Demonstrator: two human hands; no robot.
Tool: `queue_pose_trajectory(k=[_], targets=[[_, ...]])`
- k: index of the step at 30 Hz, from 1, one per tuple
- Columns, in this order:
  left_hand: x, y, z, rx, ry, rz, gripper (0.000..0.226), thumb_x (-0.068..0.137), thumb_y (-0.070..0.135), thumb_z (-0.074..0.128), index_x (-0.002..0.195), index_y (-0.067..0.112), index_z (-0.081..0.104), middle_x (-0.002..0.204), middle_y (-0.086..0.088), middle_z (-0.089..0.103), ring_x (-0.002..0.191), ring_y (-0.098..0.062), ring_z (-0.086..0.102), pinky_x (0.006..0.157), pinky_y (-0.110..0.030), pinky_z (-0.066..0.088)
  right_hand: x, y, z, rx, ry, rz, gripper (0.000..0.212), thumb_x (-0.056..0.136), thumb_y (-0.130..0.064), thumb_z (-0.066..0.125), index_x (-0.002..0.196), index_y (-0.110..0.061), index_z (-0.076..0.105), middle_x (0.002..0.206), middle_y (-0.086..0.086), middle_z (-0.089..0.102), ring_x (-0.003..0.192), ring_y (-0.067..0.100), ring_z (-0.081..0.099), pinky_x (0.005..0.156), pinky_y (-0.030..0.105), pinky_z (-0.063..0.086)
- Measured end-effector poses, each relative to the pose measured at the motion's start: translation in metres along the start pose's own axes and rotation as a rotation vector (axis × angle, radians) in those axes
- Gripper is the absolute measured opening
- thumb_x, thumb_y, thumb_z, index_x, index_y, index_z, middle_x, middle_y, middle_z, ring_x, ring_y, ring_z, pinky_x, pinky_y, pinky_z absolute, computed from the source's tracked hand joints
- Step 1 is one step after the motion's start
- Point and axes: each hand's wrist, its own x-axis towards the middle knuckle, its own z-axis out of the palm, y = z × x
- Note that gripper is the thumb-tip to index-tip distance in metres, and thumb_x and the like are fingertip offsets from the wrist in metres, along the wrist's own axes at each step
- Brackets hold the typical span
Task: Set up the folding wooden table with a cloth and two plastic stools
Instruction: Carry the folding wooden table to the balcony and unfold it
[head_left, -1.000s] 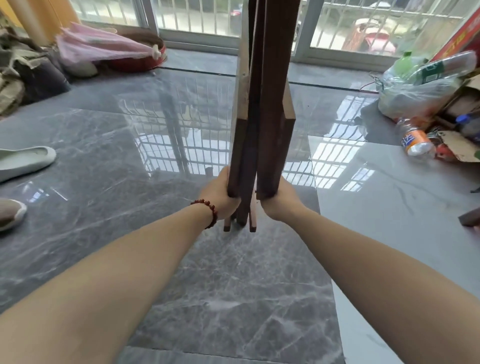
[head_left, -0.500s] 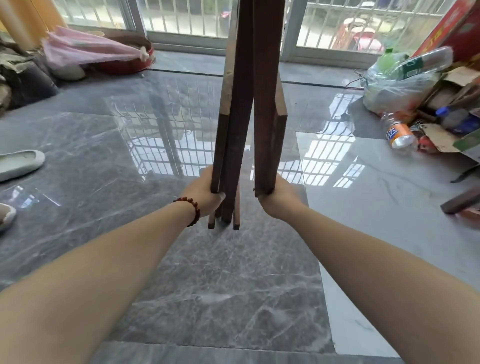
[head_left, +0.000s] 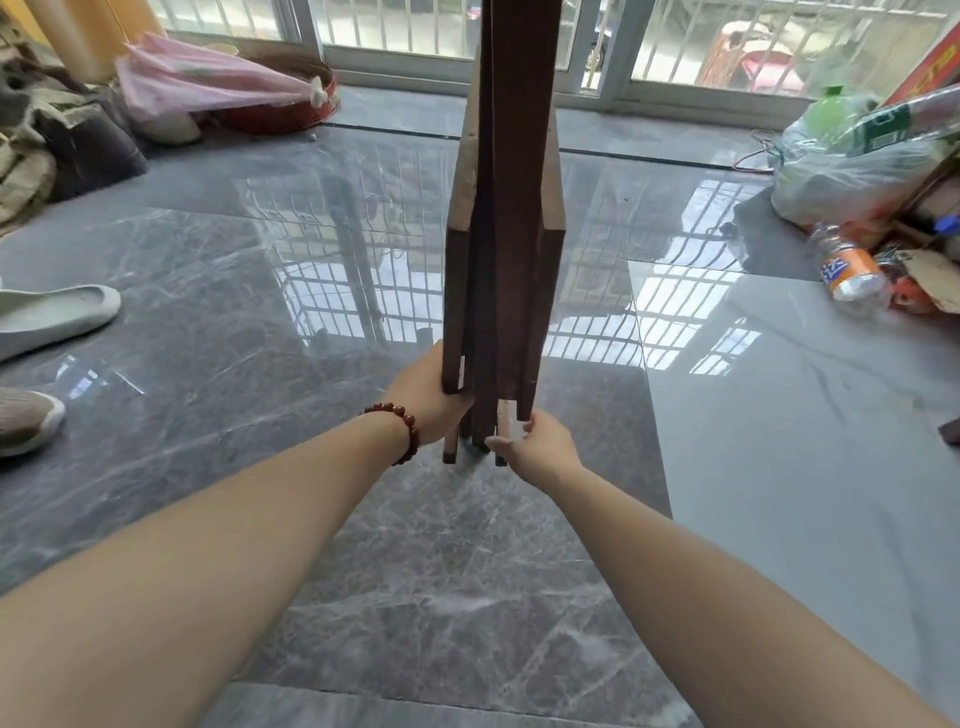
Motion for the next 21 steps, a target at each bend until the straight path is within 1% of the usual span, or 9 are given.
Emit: queue_pose_trajectory(k=[3, 5, 7, 9, 11, 14, 17, 20, 21], targets=[[0.004, -0.004, -0.002, 0.006, 0.003, 0.026, 0.034, 0.089, 0.007, 0.053, 0.066, 0.027, 0.038, 0.064, 0.010, 0.043, 0.059, -0.002, 0.042, 0.049, -0.017, 0.031, 0.007, -0.008, 0.012, -0.065, -0.070, 0.057, 0.053, 0.089, -0.033, 0.062, 0.133, -0.010, 0.043, 0.129, 0.010, 0.055, 0.110, 0.025, 0.057, 0.078, 0.027, 0.045], [0.007, -0.014, -0.001, -0.006, -0.025, 0.068, 0.028, 0.085, 0.008, 0.058, 0.073, 0.028, 0.043, 0.068, 0.014, 0.047, 0.062, 0.000, 0.046, 0.050, -0.012, 0.034, 0.014, -0.013, 0.020, -0.086, -0.105, 0.093, 0.045, 0.094, -0.024, 0.053, 0.134, -0.004, 0.045, 0.132, 0.014, 0.053, 0.118, 0.028, 0.053, 0.090, 0.028, 0.044], [0.010, -0.036, 0.003, -0.081, -0.084, 0.042, 0.033, 0.079, 0.016, 0.067, 0.105, 0.028, 0.050, 0.092, 0.017, 0.056, 0.084, 0.004, 0.053, 0.068, -0.007, 0.042, 0.021, -0.015, 0.026, -0.053, -0.117, 0.129, 0.048, 0.094, -0.012, 0.048, 0.139, -0.003, 0.036, 0.136, 0.017, 0.048, 0.122, 0.033, 0.050, 0.098, 0.035, 0.045], [0.015, -0.063, 0.012, -0.079, -0.151, -0.039, 0.080, 0.070, 0.029, 0.072, 0.139, 0.024, 0.033, 0.129, 0.009, 0.051, 0.120, -0.007, 0.048, 0.096, -0.025, 0.044, 0.027, -0.014, 0.032, 0.032, -0.094, 0.149, 0.059, 0.091, -0.008, 0.044, 0.146, -0.011, 0.023, 0.140, 0.018, 0.041, 0.115, 0.036, 0.054, 0.092, 0.041, 0.052], [0.022, -0.081, 0.027, -0.021, -0.200, -0.238, 0.090, 0.072, 0.031, 0.070, 0.147, 0.019, 0.022, 0.145, -0.003, 0.040, 0.131, -0.019, 0.041, 0.100, -0.031, 0.040, 0.029, -0.010, 0.036, -0.003, -0.062, 0.123, 0.054, 0.093, -0.009, 0.041, 0.145, -0.013, 0.025, 0.135, 0.021, 0.043, 0.104, 0.035, 0.055, 0.084, 0.041, 0.054], [0.031, -0.082, 0.053, -0.167, -0.272, -0.537, 0.050, 0.086, 0.029, 0.059, 0.129, 0.007, 0.046, 0.123, -0.012, 0.055, 0.102, -0.026, 0.055, 0.079, -0.030, 0.042, 0.033, -0.003, 0.038, -0.093, -0.026, 0.099, 0.023, 0.096, -0.016, 0.039, 0.119, -0.017, 0.034, 0.132, 0.023, 0.045, 0.100, 0.032, 0.049, 0.074, 0.030, 0.039], [0.034, -0.063, 0.075, -0.656, -0.269, -0.720, 0.012, 0.097, 0.015, 0.043, 0.095, 0.010, 0.054, 0.098, -0.006, 0.057, 0.095, -0.021, 0.051, 0.080, -0.033, 0.040, 0.038, 0.002, 0.038, -0.150, -0.052, 0.064, 0.041, 0.099, -0.018, 0.038, 0.137, -0.005, 0.031, 0.134, 0.024, 0.044, 0.112, 0.035, 0.049, 0.077, 0.029, 0.036], [0.037, -0.063, 0.089, -0.656, -0.137, -0.700, 0.012, 0.098, 0.009, 0.039, 0.091, 0.007, 0.048, 0.099, -0.017, 0.056, 0.090, -0.024, 0.048, 0.077, -0.040, 0.050, 0.041, 0.006, 0.033, -0.146, -0.058, 0.048, 0.047, 0.100, -0.020, 0.039, 0.142, -0.003, 0.026, 0.136, 0.024, 0.043, 0.121, 0.038, 0.046, 0.083, 0.029, 0.037], [0.035, -0.063, 0.089, -0.587, -0.138, -0.659, 0.010, 0.098, 0.011, 0.040, 0.094, 0.006, 0.048, 0.128, -0.027, 0.046, 0.088, -0.026, 0.048, 0.076, -0.042, 0.053, 0.041, 0.006, 0.031, -0.144, -0.058, 0.047, 0.046, 0.100, -0.019, 0.039, 0.142, -0.004, 0.027, 0.134, 0.023, 0.045, 0.119, 0.037, 0.047, 0.081, 0.029, 0.036]])
